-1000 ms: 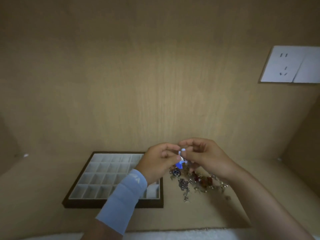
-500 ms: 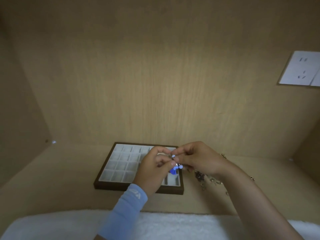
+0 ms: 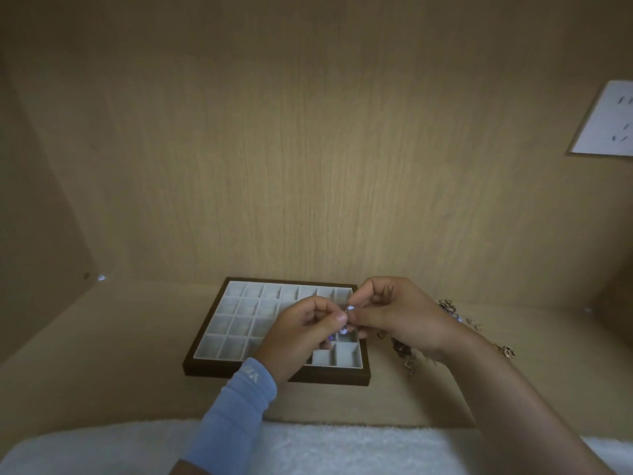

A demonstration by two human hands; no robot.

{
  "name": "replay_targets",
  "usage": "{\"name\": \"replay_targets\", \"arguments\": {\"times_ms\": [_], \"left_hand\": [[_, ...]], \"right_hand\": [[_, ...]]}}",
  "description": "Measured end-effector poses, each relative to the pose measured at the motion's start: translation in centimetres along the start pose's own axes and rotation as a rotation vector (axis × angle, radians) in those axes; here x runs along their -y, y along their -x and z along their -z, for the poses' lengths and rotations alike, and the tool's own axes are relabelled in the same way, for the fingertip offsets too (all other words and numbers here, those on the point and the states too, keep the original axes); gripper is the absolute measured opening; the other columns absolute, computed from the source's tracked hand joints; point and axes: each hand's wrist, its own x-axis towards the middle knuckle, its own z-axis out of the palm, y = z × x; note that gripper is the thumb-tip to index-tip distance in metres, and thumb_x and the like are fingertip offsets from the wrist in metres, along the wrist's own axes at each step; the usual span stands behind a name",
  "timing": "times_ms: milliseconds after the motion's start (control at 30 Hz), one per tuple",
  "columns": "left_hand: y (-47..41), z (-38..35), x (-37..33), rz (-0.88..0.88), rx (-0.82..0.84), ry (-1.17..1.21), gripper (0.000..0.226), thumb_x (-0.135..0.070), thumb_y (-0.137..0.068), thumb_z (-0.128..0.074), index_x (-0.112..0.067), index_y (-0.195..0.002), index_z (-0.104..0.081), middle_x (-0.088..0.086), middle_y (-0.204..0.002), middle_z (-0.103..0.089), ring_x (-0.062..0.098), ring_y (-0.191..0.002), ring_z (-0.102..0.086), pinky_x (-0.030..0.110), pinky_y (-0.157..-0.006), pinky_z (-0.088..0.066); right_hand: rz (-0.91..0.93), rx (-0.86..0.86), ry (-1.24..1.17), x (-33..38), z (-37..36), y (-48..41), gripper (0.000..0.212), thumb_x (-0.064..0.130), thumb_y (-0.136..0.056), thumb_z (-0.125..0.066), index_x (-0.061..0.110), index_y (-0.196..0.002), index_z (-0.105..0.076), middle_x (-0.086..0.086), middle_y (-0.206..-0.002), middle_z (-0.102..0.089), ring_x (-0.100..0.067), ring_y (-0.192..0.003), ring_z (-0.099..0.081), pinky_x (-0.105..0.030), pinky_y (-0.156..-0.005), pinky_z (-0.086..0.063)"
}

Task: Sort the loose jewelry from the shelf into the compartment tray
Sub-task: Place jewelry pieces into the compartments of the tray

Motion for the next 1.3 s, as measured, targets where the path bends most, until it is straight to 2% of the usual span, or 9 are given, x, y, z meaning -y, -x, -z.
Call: {"name": "replay_targets", "arguments": {"times_ms": [133,367,467,667,867,933,1100,1200,1300], "left_hand": [[0.13,0.08,-0.19,-0.018,0.064,-0.076,0.010,-0.009,-0.088,-0.067,-0.009,-0.098,-0.068,-0.005,-0.077,-0.067,0.002,-0.070,-0.061,0.020,-0.067,-0.052],[-0.05,0.03,0.03,-0.001,-0.094,-0.002,0.009,-0.010,-0.093,-0.060,-0.007,-0.091,-0.069,0.007,-0.081,-0.072,0.014,-0.072,-0.066,0.025,-0.065,-0.057],[-0.11,0.29,0.19,-0.027,-0.145,-0.051,0.013,-0.012,-0.094,-0.059,-0.008,-0.091,-0.071,0.010,-0.074,-0.071,0.016,-0.065,-0.063,0.027,-0.062,-0.054],[0.03,0.05,-0.10,-0.086,-0.160,-0.068,0.009,-0.011,-0.091,-0.063,-0.005,-0.095,-0.070,-0.001,-0.061,-0.068,0.008,-0.056,-0.058,0.020,-0.057,-0.050],[0.02,-0.01,-0.36,-0.115,-0.154,-0.040,0.010,-0.011,-0.091,-0.063,-0.008,-0.100,-0.059,0.002,-0.062,-0.068,0.009,-0.056,-0.058,0.020,-0.054,-0.048],[-0.01,-0.07,-0.30,-0.116,-0.148,-0.043,0.006,-0.010,-0.091,-0.064,-0.006,-0.095,-0.061,0.000,-0.061,-0.068,0.009,-0.055,-0.057,0.020,-0.052,-0.046],[0.14,0.27,-0.06,-0.123,-0.112,-0.109,0.013,-0.014,-0.094,-0.060,-0.013,-0.090,-0.072,-0.009,-0.068,-0.070,0.005,-0.062,-0.061,0.022,-0.057,-0.047],[0.34,0.45,-0.17,-0.101,-0.027,-0.105,0.012,-0.014,-0.089,-0.066,-0.015,-0.099,-0.073,-0.005,-0.082,-0.074,0.004,-0.070,-0.064,0.017,-0.062,-0.049],[0.34,0.54,-0.02,-0.140,-0.056,-0.110,0.015,-0.006,-0.086,-0.069,-0.012,-0.100,-0.072,-0.002,-0.084,-0.073,0.001,-0.074,-0.066,0.013,-0.066,-0.048]], "right_hand": [[-0.023,-0.070,-0.007,0.00,0.16,-0.13,0.009,-0.005,-0.085,-0.073,-0.001,-0.090,-0.066,-0.016,-0.077,-0.073,-0.017,-0.061,-0.070,-0.025,-0.060,-0.059],[-0.035,-0.046,0.028,0.22,0.17,0.07,0.016,-0.006,-0.086,-0.069,0.006,-0.096,-0.069,-0.012,-0.080,-0.071,-0.021,-0.065,-0.070,-0.031,-0.063,-0.060],[-0.045,0.016,0.107,0.34,0.04,0.43,0.025,-0.004,-0.090,-0.064,0.013,-0.104,-0.075,-0.014,-0.089,-0.073,-0.019,-0.068,-0.069,-0.026,-0.064,-0.057],[-0.036,0.031,0.166,0.38,-0.09,0.51,0.009,0.012,-0.088,-0.074,0.006,-0.092,-0.078,-0.001,-0.073,-0.074,-0.013,-0.068,-0.067,-0.019,-0.058,-0.048],[-0.046,0.092,0.046,0.27,-0.30,0.59,0.018,-0.002,-0.085,-0.073,-0.003,-0.104,-0.073,-0.017,-0.089,-0.076,-0.011,-0.072,-0.070,-0.014,-0.063,-0.051],[-0.032,0.089,0.046,0.12,-0.35,0.50,0.016,-0.003,-0.083,-0.075,-0.004,-0.099,-0.073,-0.014,-0.083,-0.076,-0.009,-0.069,-0.069,-0.015,-0.064,-0.051],[-0.024,-0.047,0.026,-0.29,-0.52,0.18,0.017,0.006,-0.076,-0.083,-0.001,-0.089,-0.076,-0.014,-0.079,-0.076,-0.016,-0.068,-0.067,-0.023,-0.067,-0.056],[-0.032,-0.107,0.008,-0.27,-0.64,0.09,0.019,0.009,-0.078,-0.082,0.000,-0.093,-0.074,-0.009,-0.073,-0.074,-0.012,-0.057,-0.063,-0.018,-0.055,-0.051],[-0.035,-0.065,0.022,-0.15,-0.46,0.23,0.028,0.009,-0.080,-0.080,0.011,-0.107,-0.072,-0.008,-0.076,-0.075,-0.013,-0.057,-0.063,-0.019,-0.056,-0.051]]}}
